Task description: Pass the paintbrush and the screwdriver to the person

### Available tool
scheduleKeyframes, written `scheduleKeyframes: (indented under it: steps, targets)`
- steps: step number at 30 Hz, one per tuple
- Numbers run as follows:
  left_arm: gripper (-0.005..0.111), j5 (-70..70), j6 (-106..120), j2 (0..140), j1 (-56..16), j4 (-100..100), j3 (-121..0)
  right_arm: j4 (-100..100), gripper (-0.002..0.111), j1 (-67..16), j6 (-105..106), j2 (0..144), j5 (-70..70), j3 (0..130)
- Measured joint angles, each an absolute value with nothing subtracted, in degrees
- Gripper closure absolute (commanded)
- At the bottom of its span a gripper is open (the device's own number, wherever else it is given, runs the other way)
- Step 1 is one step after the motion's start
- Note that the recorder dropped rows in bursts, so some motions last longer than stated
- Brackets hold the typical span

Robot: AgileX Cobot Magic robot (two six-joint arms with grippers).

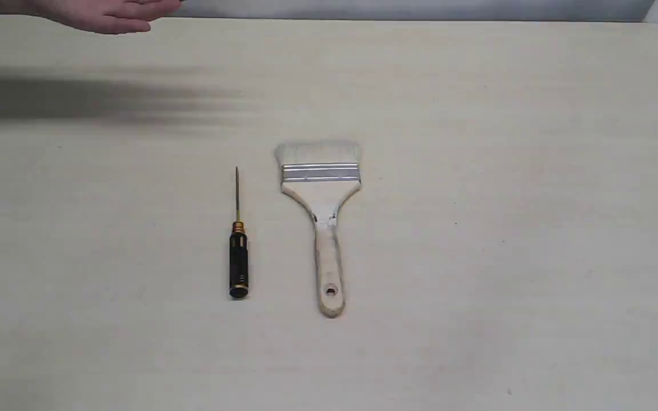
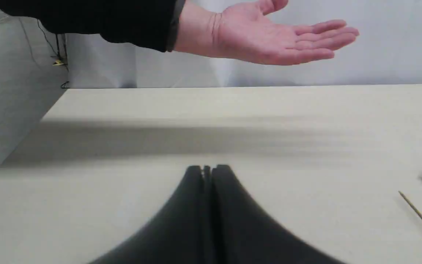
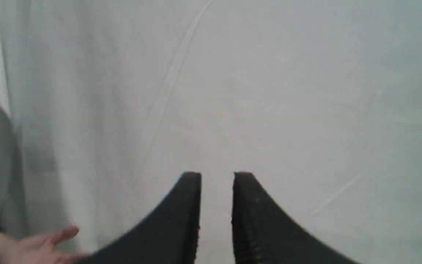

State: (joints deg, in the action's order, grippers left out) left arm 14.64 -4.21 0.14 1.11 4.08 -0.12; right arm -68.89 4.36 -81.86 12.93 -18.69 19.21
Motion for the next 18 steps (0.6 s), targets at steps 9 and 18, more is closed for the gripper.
scheduleKeyframes:
  steps: [9,18]
  targets:
    - [0.107,14.64,-4.21,0.14,1.11,4.08,-0.12,-98.37,0.087,4.36,-112.81,36.34,-32.51,33.81]
    - [0.107,14.64,-4.21,0.14,1.11,4.08,-0.12,-98.97,0.087,1.91,-98.67,56.24,-34.63,35.07]
